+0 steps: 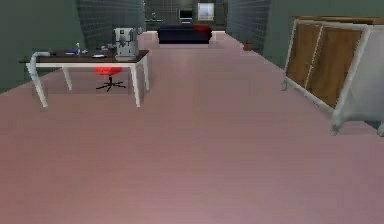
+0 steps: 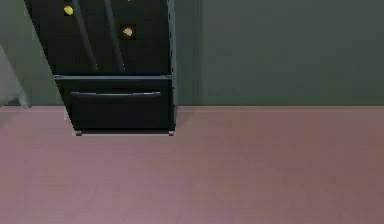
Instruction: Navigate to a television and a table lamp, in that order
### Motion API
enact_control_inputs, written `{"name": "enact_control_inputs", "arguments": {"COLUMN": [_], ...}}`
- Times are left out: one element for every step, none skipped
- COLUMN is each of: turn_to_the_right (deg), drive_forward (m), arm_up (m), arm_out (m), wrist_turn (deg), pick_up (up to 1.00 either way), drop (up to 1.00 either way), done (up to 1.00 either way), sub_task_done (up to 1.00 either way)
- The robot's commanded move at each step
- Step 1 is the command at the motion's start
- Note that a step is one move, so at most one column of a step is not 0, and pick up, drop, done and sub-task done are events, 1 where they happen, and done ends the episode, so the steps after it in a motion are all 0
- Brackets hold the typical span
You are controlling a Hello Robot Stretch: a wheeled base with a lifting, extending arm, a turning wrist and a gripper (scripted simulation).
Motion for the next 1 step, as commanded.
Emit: {"name": "enact_control_inputs", "arguments": {"turn_to_the_right": [0.0], "drive_forward": [0.25], "arm_up": [0.0], "arm_out": [0.0], "wrist_turn": [0.0], "pick_up": [0.0], "drop": [0.0], "done": [0.0], "sub_task_done": [0.0]}}
